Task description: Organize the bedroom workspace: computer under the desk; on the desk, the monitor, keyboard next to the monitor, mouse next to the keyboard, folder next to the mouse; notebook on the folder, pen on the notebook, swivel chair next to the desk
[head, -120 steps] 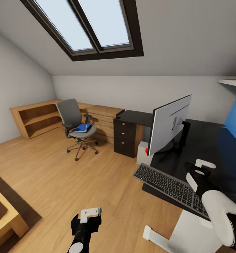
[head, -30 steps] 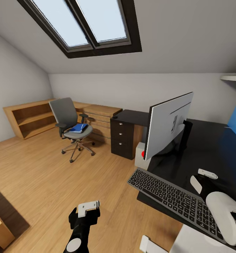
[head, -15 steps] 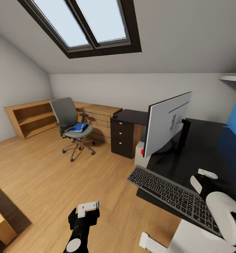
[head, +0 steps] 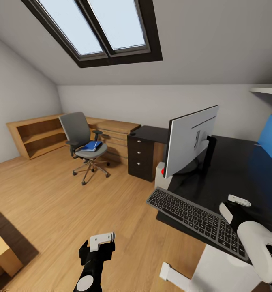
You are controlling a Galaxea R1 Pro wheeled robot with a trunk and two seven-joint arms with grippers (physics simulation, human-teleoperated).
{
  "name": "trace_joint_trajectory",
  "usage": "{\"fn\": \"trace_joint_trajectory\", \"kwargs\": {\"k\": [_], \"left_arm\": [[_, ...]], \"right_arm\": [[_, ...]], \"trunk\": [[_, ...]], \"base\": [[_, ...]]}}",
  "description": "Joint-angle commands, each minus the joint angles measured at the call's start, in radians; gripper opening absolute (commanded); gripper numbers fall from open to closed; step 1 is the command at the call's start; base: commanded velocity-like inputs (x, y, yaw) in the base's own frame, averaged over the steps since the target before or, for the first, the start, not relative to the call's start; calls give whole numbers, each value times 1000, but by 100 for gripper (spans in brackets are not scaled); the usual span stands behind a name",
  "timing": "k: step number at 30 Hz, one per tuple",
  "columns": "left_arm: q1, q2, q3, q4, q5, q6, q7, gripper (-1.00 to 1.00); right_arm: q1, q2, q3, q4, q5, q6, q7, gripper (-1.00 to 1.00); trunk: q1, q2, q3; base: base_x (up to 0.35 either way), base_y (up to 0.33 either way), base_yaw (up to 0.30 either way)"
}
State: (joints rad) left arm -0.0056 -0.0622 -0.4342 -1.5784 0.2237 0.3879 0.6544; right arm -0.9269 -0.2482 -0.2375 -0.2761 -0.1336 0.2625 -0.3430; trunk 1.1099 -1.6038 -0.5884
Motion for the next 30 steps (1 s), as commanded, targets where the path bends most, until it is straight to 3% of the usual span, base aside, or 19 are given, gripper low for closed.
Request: {"fn": "trace_joint_trajectory", "kwargs": {"k": [1, 30], "left_arm": [[-1, 0, -1, -1, 6, 3, 7, 100], [-1, -1, -5, 0, 5, 3, 7, 100]], "right_arm": [[0, 0, 2, 29, -11, 11, -5, 100], [0, 1, 6, 28, -6, 9, -6, 100]], "trunk": [[0, 0, -1], [0, 0, -1]], "base": [[-262, 0, 0], [-107, 0, 0]]}}
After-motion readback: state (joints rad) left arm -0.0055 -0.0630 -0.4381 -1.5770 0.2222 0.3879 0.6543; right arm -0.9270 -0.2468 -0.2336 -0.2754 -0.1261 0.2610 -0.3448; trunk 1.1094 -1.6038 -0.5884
